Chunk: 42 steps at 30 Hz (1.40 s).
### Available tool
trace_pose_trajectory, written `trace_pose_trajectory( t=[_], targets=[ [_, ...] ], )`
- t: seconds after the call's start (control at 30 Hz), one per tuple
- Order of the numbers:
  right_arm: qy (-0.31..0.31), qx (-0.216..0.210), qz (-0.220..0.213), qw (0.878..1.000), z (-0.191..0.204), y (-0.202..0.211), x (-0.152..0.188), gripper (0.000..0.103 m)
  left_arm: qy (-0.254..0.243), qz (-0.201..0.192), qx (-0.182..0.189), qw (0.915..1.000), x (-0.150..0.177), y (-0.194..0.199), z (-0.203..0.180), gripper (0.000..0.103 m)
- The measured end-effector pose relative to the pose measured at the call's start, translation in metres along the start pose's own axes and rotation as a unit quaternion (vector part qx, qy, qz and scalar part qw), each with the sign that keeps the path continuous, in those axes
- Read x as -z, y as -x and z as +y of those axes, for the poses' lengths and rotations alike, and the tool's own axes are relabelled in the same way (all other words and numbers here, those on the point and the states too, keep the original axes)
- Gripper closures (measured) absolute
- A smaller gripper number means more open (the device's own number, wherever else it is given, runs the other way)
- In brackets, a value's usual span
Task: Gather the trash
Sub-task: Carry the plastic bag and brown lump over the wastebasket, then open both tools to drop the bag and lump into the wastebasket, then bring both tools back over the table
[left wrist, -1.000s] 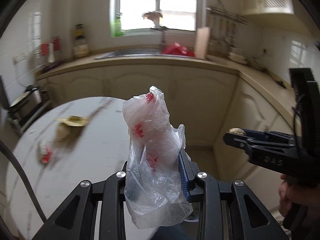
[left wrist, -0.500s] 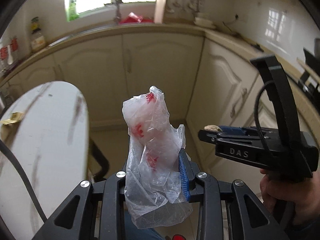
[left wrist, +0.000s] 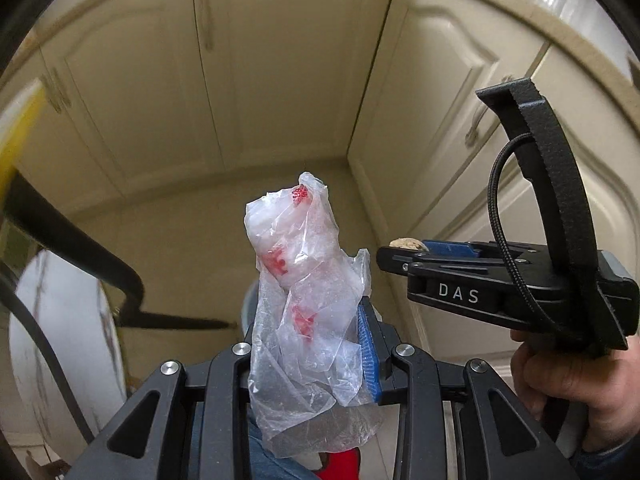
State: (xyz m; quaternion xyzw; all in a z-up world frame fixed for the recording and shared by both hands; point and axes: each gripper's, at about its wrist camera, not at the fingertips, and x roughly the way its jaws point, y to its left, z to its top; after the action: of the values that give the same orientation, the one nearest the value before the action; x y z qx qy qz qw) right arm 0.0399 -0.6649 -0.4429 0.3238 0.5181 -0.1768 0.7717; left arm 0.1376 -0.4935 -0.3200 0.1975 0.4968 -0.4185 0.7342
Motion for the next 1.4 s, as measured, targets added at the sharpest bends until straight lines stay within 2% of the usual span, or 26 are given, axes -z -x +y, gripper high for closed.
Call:
trace_pose_trajectory(
  t=[0.2,0.33,0.4,0.43,0.47,0.5,0.57,0.63,0.73,0.93,1.03,1.1,1.27,1.4],
  targets=[
    [-0.015,-0.007,0.033,0.999,-0.010,-0.030,0.002,0.058,0.011,0.039,0.000,0.9992,-0.025,-0.042,0.007,0.069],
    [-0.028,-0.015,0.041,0.999,-0.012,-0.043,-0.006,0.052,0.005,0.045,-0.011,0.9989,-0.028,-0.056,0.000,0.064],
    [-0.034,-0.018,0.042,0.998,-0.014,-0.044,-0.006,0.038,0.006,0.044,-0.014,0.9989,-0.028,-0.056,-0.001,0.055],
    [-0.037,-0.016,0.039,0.998,-0.015,-0.044,-0.009,0.024,0.006,0.043,-0.015,0.9989,-0.025,-0.054,-0.002,0.051],
    [-0.041,-0.014,0.035,0.998,-0.016,-0.043,-0.009,0.018,0.006,0.041,-0.017,0.9990,-0.026,-0.055,-0.002,0.045],
    [-0.045,-0.015,0.030,0.998,-0.017,-0.042,-0.008,0.016,0.006,0.039,-0.019,0.9990,-0.026,-0.054,-0.004,0.040],
    [-0.052,-0.005,0.023,0.998,-0.019,-0.039,-0.008,0.002,0.003,0.036,-0.023,0.9991,-0.028,-0.054,-0.005,0.038],
    [-0.055,0.006,0.016,0.998,-0.019,-0.036,-0.009,0.000,0.000,0.031,-0.031,0.9990,-0.025,-0.049,-0.005,0.032],
    [-0.058,0.013,0.010,0.998,-0.019,-0.029,-0.009,0.000,-0.010,0.018,-0.044,0.9988,-0.021,-0.044,-0.013,0.028],
    [-0.057,0.015,-0.019,0.998,-0.010,-0.002,-0.009,0.000,-0.028,-0.026,-0.063,0.9973,-0.005,-0.009,-0.031,0.026],
    [-0.048,0.011,-0.037,0.998,0.001,0.018,-0.011,0.000,-0.030,-0.065,-0.081,0.9941,0.004,0.022,-0.034,0.026],
    [-0.041,0.013,-0.056,0.998,0.012,0.036,-0.012,0.000,-0.027,-0.092,-0.091,0.9912,0.013,0.040,-0.035,0.021],
    [-0.016,0.000,-0.105,0.994,0.045,0.083,-0.018,0.000,-0.004,-0.168,-0.110,0.9797,0.031,0.099,-0.036,0.014],
    [0.021,-0.018,-0.148,0.989,0.085,0.124,-0.021,0.000,0.032,-0.226,-0.135,0.9643,0.051,0.145,-0.021,0.003]
  ],
)
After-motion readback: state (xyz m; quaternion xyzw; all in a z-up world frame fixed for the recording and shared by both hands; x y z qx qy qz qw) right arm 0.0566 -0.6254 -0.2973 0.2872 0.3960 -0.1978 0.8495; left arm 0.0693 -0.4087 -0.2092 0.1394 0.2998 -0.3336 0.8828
